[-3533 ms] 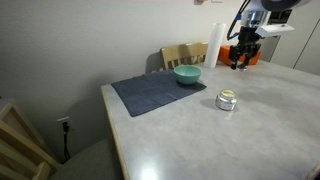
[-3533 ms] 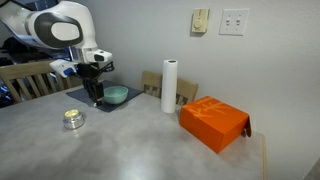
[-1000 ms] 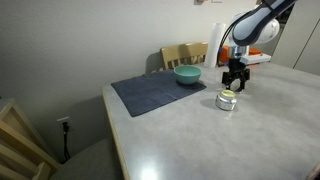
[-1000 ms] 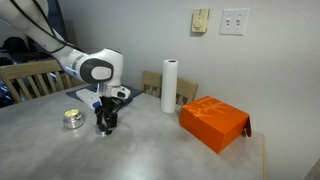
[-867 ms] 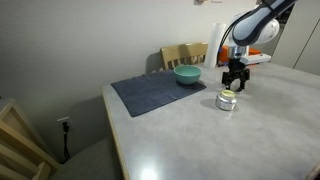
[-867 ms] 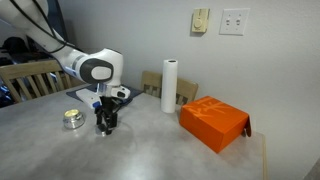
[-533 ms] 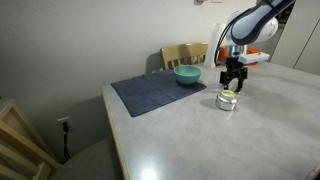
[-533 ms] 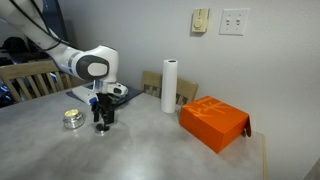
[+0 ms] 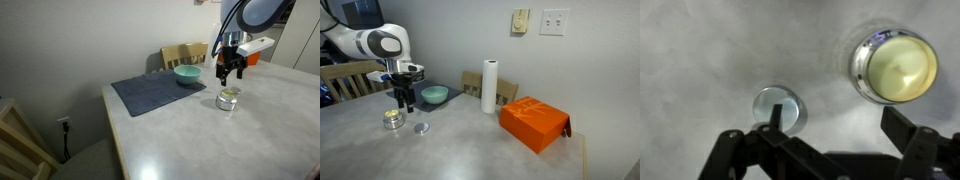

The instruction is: Take the lid off the silver container and put it on the table

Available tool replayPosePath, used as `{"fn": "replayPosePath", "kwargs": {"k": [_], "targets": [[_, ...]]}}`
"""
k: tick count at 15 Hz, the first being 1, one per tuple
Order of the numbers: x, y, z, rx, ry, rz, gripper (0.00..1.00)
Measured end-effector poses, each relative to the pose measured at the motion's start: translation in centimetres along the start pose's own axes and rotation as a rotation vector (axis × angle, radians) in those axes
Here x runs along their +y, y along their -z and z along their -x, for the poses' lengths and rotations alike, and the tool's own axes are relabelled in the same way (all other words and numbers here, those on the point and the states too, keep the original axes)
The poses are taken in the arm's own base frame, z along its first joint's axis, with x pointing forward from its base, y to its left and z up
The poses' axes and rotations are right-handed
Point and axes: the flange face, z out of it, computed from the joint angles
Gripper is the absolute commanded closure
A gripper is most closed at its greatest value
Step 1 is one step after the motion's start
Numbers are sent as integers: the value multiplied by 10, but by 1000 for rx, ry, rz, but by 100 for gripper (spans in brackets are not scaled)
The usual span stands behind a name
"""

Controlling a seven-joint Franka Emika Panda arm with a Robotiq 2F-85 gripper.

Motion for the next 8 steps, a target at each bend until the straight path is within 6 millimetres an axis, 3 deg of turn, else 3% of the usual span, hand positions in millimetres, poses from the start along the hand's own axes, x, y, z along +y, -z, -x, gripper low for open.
{"fn": "replayPosePath", "kwargs": {"k": [4,8], "targets": [[-20,32,27,65,-16,57,0],[-27,46,45,74,-9,42,0]]}}
